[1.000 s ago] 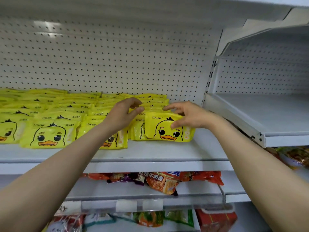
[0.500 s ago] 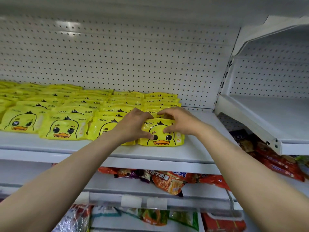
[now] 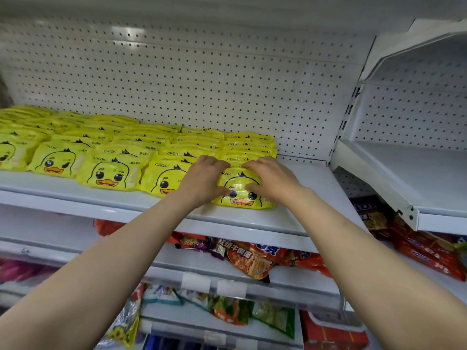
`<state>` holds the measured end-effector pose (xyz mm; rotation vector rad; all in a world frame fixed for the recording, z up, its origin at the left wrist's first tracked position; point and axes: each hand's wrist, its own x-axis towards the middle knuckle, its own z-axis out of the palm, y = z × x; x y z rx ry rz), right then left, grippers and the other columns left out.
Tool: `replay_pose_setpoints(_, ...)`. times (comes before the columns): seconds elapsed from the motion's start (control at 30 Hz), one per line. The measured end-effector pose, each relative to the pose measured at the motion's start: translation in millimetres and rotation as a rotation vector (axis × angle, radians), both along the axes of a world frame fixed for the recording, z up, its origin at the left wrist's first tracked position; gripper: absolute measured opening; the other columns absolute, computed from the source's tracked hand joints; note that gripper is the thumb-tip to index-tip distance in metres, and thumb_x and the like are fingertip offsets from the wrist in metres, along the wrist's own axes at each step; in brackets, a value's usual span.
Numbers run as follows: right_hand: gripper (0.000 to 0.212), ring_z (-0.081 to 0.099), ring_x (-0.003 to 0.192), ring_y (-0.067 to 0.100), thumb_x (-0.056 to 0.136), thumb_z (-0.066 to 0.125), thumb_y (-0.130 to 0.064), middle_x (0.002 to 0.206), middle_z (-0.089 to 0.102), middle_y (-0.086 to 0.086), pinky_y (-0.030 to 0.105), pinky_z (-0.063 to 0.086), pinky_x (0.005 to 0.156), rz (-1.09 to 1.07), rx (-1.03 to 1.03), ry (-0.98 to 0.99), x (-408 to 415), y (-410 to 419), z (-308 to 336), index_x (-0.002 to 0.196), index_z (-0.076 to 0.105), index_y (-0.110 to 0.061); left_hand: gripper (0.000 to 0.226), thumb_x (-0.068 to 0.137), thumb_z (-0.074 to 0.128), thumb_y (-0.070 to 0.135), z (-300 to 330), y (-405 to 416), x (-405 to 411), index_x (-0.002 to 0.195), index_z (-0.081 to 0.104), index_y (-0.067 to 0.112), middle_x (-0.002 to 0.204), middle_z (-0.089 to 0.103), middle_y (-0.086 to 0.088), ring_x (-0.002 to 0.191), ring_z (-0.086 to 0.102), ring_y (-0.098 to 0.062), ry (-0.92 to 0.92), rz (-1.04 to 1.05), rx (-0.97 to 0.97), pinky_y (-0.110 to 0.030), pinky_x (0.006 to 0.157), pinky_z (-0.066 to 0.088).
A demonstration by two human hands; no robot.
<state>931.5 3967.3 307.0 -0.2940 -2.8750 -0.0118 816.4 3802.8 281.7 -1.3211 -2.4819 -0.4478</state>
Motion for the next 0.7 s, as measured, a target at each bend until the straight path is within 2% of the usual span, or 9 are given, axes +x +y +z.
replay_pose_setpoints(0.13,0.061,0.038,0.131,0.023,0.087,0.064,-0.048,0.135,0.052,0.002,0.039,0.044,0.096,-0.05,0.077,0.018,3,-8,4,0.142,0.044,-0.028,0.077,0.076,0.075,0.046,1,-1,11,0.141,0.045,0.018,0.137,0.049,-0.011,0.13,0.036,-0.03,-0.006,0.08,0.01,-0.039,0.104,0.033)
replay_pose_setpoints(0.37,0.056,0.043,0.128,0.028,0.088,0.064,-0.04,0.135,0.053,0.006,0.041,0.046,0.095,-0.089,0.146,0.002,-4,-31,33,0.138,0.048,-0.021,0.075,0.077,0.077,0.035,32,-27,13,0.141,0.043,0.018,0.137,0.047,-0.012,0.13,0.037,-0.032,0.004,0.151,0.03,-0.043,0.104,0.038)
replay_pose_setpoints(0.53,0.056,0.042,0.131,0.028,0.091,0.061,-0.043,0.138,0.052,0.007,0.041,0.043,0.097,-0.016,0.138,0.101,-26,-82,65,0.14,0.047,-0.021,0.073,0.079,0.076,0.035,61,-94,0,0.141,0.043,0.018,0.137,0.046,-0.011,0.13,0.038,-0.031,0.054,0.225,0.092,-0.043,0.101,0.039)
replay_pose_setpoints(0.7,0.055,0.04,0.132,0.029,0.092,0.057,-0.048,0.138,0.052,0.006,0.043,0.04,0.104,0.138,0.096,0.217,-61,-173,71,0.14,0.047,-0.023,0.066,0.083,0.07,0.042,71,-205,-19,0.138,0.046,0.015,0.133,0.048,-0.012,0.128,0.04,-0.033,0.063,0.33,0.157,-0.045,0.102,0.04)
